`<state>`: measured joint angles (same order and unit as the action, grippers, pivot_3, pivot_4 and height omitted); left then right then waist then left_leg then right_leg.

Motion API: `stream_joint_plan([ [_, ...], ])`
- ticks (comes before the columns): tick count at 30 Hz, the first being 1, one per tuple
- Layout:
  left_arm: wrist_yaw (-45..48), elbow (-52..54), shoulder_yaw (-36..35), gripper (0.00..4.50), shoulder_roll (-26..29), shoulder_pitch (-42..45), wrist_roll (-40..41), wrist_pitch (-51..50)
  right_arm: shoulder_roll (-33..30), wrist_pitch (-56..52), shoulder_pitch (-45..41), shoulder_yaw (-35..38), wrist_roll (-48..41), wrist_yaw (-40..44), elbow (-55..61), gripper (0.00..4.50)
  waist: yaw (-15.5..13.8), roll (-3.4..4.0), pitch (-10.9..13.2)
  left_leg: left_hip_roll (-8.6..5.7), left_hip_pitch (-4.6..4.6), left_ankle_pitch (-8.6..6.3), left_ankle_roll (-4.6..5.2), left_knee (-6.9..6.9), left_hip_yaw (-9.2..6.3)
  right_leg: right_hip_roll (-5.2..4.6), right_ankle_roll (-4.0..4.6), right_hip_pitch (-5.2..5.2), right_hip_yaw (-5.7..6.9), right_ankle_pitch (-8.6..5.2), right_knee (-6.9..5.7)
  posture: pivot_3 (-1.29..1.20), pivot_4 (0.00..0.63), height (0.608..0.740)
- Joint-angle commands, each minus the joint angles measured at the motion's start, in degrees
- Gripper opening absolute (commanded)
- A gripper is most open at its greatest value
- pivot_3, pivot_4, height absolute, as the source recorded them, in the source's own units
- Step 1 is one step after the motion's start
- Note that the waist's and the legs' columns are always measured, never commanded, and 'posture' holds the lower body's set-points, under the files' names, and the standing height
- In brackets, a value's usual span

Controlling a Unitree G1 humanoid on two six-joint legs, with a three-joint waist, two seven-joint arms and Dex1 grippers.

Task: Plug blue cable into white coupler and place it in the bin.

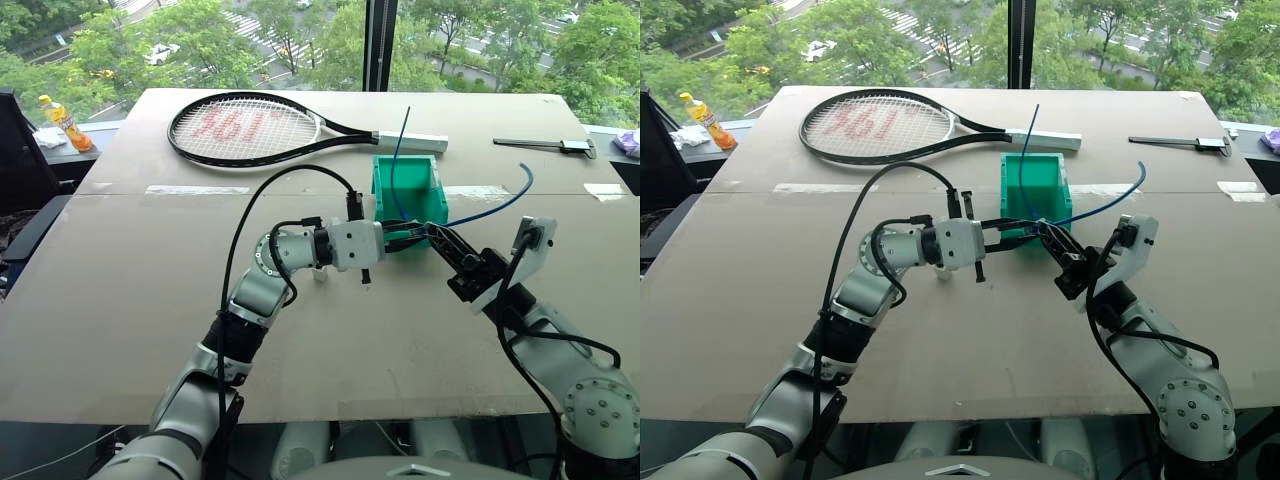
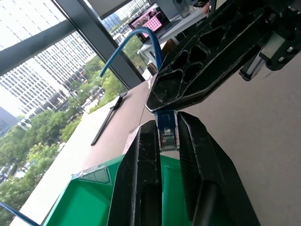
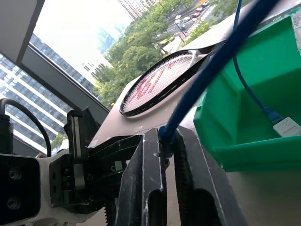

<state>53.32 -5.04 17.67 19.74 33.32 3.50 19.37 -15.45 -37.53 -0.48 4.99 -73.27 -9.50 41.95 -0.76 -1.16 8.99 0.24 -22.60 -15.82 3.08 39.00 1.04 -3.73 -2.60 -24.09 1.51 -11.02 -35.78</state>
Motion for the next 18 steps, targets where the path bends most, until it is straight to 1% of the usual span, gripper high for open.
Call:
stream_joint_plan([
  [1,-0.3,2.4,-0.7,0.00,-0.1,-0.3,1.2,-0.4,-0.5,1.0,-0.7,-0.2,-1.0,0.5,1.4,0.07,0.0,0.00,0.0,0.00,0.00,0.00,0.00,0.00,0.00,0.00,0.00,0.00,0.00,0.00,0.00,0.00,0.150,0.740],
  [3,0.6,3.3,-1.2,0.00,0.1,-0.9,3.4,-2.4,-0.8,1.0,-0.7,-0.3,-1.1,0.8,1.5,0.07,0.0,0.00,0.0,0.00,-0.01,0.00,0.00,0.00,0.01,0.00,-0.01,0.00,-0.01,0.01,0.01,0.00,0.150,0.740],
  [4,1.1,4.5,-1.9,0.00,0.4,-1.6,5.9,-5.6,-1.0,1.1,-0.8,-0.4,-1.1,0.9,1.4,0.07,0.0,0.00,0.0,0.00,-0.01,0.00,0.00,0.00,0.02,0.00,-0.01,0.00,-0.01,0.01,0.01,0.00,0.150,0.740],
  [6,1.2,7.3,-3.8,1.03,1.1,-2.8,11.0,-13.6,-1.3,1.2,-1.0,-0.5,-1.0,0.9,1.4,0.00,0.1,0.00,0.0,0.01,-0.01,0.00,0.00,0.00,0.01,-0.01,0.00,-0.01,-0.01,0.00,0.00,0.00,0.150,0.740],
  [7,1.7,8.5,-4.9,1.36,2.2,-3.6,12.7,-16.3,-1.5,1.2,-1.1,-0.4,-1.0,1.0,1.3,0.00,0.2,0.00,0.0,0.03,-0.01,0.00,0.00,0.00,0.01,0.00,0.00,-0.03,-0.02,0.00,-0.01,0.00,0.150,0.740],
  [8,2.0,9.3,-5.6,1.89,3.0,-4.1,13.5,-17.9,-1.7,1.3,-1.1,-0.4,-1.1,1.0,1.3,0.00,0.3,0.01,0.0,0.03,-0.01,0.00,0.00,0.00,0.01,0.00,0.00,-0.04,-0.02,0.00,-0.02,0.00,0.150,0.740],
  [9,2.2,10.4,-7.2,2.27,4.8,-5.5,15.6,-21.7,-2.0,1.4,-1.1,-0.2,-1.0,1.2,1.1,0.00,0.3,0.01,0.0,0.06,-0.01,0.00,0.00,0.00,0.01,0.04,0.01,-0.05,-0.02,-0.02,-0.03,0.00,0.150,0.740],
  [12,2.4,10.7,-13.1,3.82,9.5,-9.1,21.3,-30.8,-2.9,1.4,-0.9,0.3,-0.6,1.9,0.2,0.00,0.6,0.04,0.0,0.13,0.01,0.00,0.00,0.00,-0.01,0.11,0.07,-0.07,0.00,-0.07,-0.06,0.00,0.150,0.740],
  [13,2.3,9.3,-15.0,4.09,11.1,-9.7,21.9,-32.7,-3.2,1.4,-0.6,0.4,-0.4,2.2,0.0,0.00,0.7,0.04,0.0,0.13,0.00,0.00,0.00,0.00,-0.02,0.12,0.05,-0.08,0.00,-0.09,-0.07,0.00,0.150,0.740],
  [16,7.2,3.1,-20.1,4.09,18.5,-11.0,24.2,-37.6,-4.2,0.8,0.0,-0.3,1.2,3.7,-1.2,0.00,1.1,0.04,0.0,0.13,0.00,0.00,0.00,0.00,0.00,0.13,-0.03,-0.10,0.00,-0.21,-0.07,0.00,0.150,0.740],
  [18,10.4,-0.3,-20.3,4.09,21.4,-11.3,23.1,-36.3,-4.3,0.8,0.2,-0.8,1.8,4.6,-1.7,0.00,1.2,0.07,0.1,0.13,0.00,0.00,0.00,0.00,0.02,0.15,-0.03,-0.12,0.00,-0.24,-0.06,0.00,0.150,0.740],
])
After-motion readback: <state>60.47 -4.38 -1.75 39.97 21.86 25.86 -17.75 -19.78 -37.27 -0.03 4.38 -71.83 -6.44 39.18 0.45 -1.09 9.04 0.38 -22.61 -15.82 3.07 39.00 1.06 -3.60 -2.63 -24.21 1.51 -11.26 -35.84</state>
